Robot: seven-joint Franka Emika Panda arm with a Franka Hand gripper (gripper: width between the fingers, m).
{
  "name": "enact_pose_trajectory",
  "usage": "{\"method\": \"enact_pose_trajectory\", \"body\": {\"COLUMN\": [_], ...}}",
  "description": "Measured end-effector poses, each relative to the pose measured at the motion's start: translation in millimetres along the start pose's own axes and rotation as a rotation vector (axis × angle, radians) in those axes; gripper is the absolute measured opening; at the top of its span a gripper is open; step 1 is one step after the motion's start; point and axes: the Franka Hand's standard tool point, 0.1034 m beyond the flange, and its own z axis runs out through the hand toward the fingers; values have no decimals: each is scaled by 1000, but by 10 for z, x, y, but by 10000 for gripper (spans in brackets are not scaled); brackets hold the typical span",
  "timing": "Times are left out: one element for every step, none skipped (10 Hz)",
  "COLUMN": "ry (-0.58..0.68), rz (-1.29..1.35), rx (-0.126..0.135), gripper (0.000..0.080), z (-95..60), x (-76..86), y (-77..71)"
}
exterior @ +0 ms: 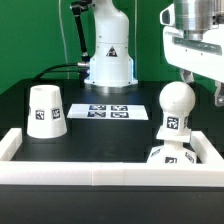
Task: Assemble lamp
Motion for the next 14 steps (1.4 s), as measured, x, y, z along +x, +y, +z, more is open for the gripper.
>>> {"method": "enact_pose_trajectory", "body": {"ry": [0,3,14,26,33,31,33,41,50,32,32,32,35,58], "rz": [-1,-45,-197,-305,-374,-405,-441,-458,-450,-398,-398,-400,-427,-544], "rx": [0,-13,-71,-96,-115,-135,-139,-136,-128,-91,-91,-92,-97,-132], "gripper": [698,698,698,698,698,698,698,698,698,698,698,698,698,698], "z": [1,4,21,51,96,152,193,238,270,274,274,279,270,247], "x": [-1,-14,-58,-92,-115,-106,-44,83,263,334,340,329,362,381], "y": [0,22,119,178,266,391,466,554,646,641,642,642,651,675]}}
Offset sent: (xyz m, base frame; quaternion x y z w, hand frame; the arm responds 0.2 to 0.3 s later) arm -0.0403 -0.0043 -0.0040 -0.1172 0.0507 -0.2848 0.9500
